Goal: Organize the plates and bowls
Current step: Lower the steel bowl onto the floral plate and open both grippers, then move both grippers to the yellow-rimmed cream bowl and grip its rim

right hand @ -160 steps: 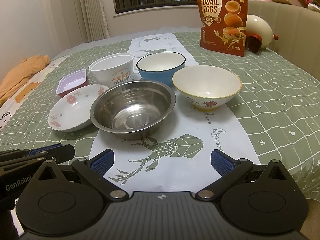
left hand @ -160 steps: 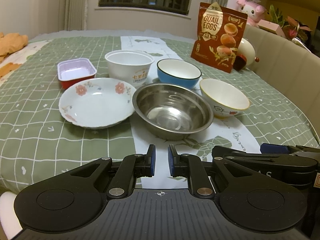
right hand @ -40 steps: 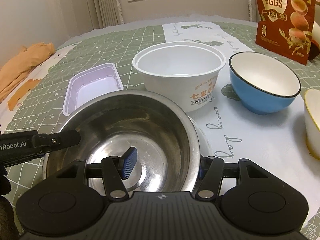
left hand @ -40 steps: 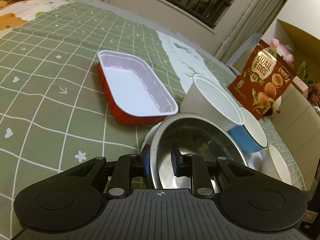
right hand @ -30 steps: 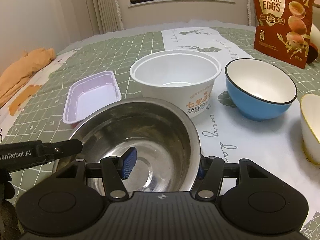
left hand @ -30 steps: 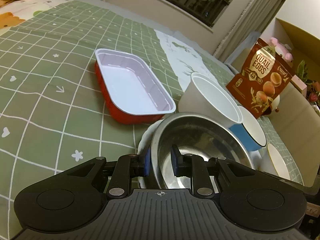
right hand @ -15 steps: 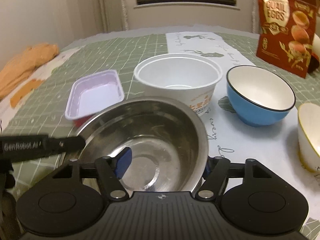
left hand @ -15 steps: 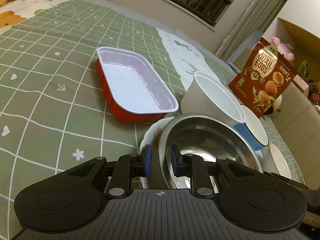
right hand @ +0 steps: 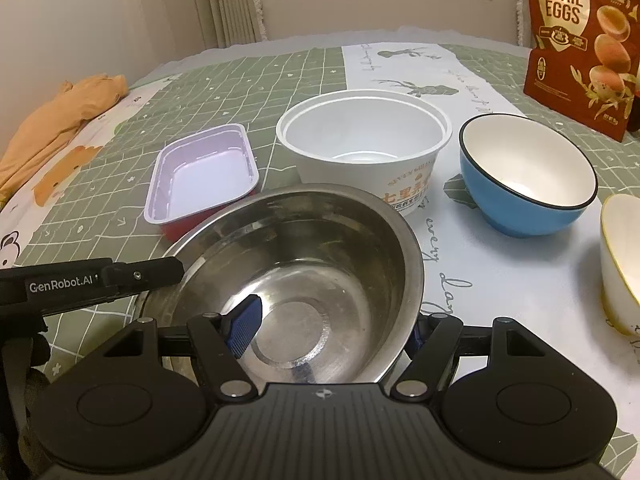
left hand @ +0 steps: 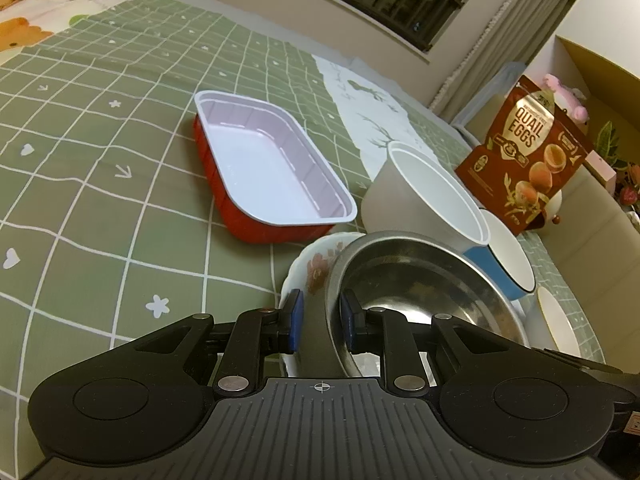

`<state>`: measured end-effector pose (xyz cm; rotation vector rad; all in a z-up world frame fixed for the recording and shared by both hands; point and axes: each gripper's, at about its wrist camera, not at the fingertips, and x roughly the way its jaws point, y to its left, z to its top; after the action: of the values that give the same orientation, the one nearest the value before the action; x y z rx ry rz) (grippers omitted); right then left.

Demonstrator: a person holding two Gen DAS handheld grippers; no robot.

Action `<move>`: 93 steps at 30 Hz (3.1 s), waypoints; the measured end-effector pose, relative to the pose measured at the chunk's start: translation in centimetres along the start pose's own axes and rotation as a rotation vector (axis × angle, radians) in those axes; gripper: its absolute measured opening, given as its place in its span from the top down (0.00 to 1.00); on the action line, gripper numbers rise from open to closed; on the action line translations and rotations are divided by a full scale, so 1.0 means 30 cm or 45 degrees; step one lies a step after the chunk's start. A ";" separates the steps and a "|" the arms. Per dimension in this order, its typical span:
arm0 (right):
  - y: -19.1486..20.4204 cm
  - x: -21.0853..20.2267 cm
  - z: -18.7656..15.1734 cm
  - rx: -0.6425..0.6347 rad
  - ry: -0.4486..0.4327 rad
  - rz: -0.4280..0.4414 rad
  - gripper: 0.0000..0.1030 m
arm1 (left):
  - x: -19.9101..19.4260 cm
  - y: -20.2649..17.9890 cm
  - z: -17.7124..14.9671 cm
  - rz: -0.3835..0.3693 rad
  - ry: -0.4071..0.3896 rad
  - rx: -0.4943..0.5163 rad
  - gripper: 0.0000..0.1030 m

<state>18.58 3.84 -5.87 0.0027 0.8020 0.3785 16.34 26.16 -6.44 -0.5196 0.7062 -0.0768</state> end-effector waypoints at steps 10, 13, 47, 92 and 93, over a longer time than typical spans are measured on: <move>-0.041 -0.047 0.002 -0.013 -0.094 -0.121 0.22 | -0.016 0.018 0.003 -0.012 -0.010 -0.022 0.81; -0.067 -0.039 0.003 0.029 -0.086 -0.136 0.22 | -0.034 0.021 0.006 -0.006 -0.032 -0.025 0.81; 0.083 0.068 -0.039 -0.007 0.052 0.048 0.20 | -0.044 0.164 0.020 -0.018 -0.012 -0.186 0.68; -1.018 -0.319 0.061 0.147 -0.446 -0.430 0.16 | 0.175 -0.951 -0.224 -0.072 0.039 0.148 0.72; -1.067 -0.290 0.047 0.196 -0.397 -0.459 0.16 | 0.215 -0.956 -0.231 -0.092 0.061 0.126 0.72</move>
<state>24.63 -28.72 -3.40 0.0592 0.5069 -0.0275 19.86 -3.34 -0.96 -0.4492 0.7269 -0.1918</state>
